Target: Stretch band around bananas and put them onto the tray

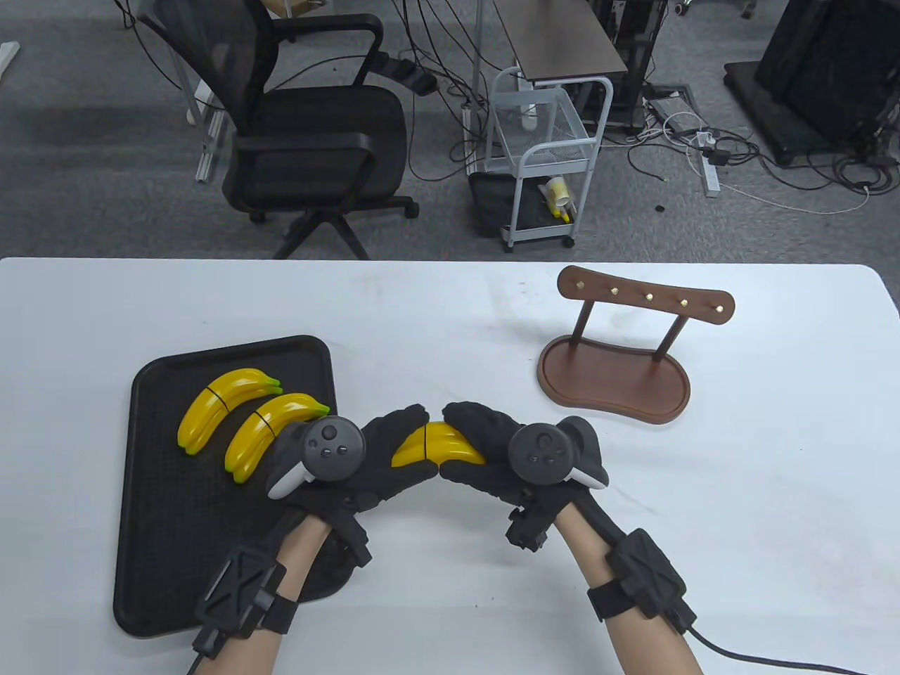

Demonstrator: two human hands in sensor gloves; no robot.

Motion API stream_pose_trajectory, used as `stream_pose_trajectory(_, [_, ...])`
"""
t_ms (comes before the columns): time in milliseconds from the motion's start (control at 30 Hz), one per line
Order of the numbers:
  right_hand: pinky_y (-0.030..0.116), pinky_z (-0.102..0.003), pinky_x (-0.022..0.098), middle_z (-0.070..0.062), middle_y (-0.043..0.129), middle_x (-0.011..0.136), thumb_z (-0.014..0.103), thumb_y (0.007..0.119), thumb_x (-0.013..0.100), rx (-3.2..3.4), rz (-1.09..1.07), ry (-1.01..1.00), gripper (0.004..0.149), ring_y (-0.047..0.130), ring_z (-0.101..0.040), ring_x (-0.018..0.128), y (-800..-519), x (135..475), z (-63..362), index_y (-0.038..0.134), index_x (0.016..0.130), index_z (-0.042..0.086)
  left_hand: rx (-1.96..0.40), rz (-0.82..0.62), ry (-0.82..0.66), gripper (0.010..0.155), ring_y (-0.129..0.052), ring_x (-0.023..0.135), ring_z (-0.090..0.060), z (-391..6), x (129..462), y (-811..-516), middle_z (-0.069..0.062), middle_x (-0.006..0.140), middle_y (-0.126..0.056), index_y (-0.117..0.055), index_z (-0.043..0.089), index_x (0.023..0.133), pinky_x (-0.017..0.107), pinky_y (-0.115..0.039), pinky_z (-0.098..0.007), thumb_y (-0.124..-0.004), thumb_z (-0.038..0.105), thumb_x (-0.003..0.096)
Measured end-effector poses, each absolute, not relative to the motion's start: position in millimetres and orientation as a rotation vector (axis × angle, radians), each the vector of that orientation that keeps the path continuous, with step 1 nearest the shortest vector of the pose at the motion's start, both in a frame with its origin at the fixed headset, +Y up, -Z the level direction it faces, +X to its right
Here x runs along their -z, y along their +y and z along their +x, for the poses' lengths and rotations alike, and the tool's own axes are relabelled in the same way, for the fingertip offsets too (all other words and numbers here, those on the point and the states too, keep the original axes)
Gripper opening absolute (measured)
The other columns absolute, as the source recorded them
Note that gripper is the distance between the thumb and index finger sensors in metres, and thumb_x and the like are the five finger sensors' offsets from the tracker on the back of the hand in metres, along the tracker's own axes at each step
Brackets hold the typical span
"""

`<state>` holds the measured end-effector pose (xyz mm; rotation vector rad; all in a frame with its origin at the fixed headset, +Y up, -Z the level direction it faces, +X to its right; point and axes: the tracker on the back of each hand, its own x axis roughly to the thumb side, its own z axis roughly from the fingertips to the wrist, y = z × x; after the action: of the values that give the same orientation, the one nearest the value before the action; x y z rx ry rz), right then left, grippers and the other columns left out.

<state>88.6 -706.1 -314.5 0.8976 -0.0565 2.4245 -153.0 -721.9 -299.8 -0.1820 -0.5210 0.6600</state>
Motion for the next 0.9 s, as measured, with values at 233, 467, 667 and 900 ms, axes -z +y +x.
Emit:
stream_pose_trajectory(233, [0.069,-0.063,0.061,-0.022,0.058,0.114,0.068,0.069,0.045,-2.492,0.911,-0.116,0.093,0.069,-0.05,0.096,-705,309,82,0.049,0.113,0.007,-0.634,-0.15,-0.49,0.079,-0.07,0.106,-0.034,-150,298,-720,-0.005,0.123,-0.056,-0.041,0.024,0.118,0.083,-0.056,-0.05,-0.073,0.062,0.0561])
stream_pose_trajectory(467, [0.068,-0.065,0.061,-0.023,0.059,0.114,0.075,0.065,0.043,-2.564,0.891,-0.193,0.1,0.069,-0.052,0.095,-702,303,75,0.05,0.113,0.005,-0.613,-0.127,-0.472,0.079,-0.07,0.106,-0.034,-145,295,-718,-0.006,0.122,-0.056,-0.04,0.023,0.118,0.083,-0.057,-0.05,-0.073,0.062,0.0565])
stream_pose_trajectory(667, [0.07,-0.065,0.059,-0.023,0.062,0.112,0.076,0.065,0.042,-2.576,0.882,-0.219,0.1,0.073,-0.051,0.093,-702,302,73,0.053,0.112,0.005,-0.617,-0.115,-0.465,0.079,-0.075,0.103,-0.034,-145,295,-717,-0.008,0.12,-0.061,-0.045,0.021,0.116,0.081,-0.06,-0.05,-0.075,0.061,0.0555])
stream_pose_trajectory(900, [0.071,-0.061,0.059,-0.019,0.067,0.11,0.067,0.074,0.044,-2.457,0.898,-0.165,0.09,0.078,-0.046,0.089,-703,308,82,0.057,0.11,0.008,-0.674,-0.128,-0.486,0.081,-0.077,0.101,-0.035,-149,297,-717,-0.01,0.119,-0.064,-0.048,0.019,0.116,0.08,-0.062,-0.051,-0.079,0.061,0.053])
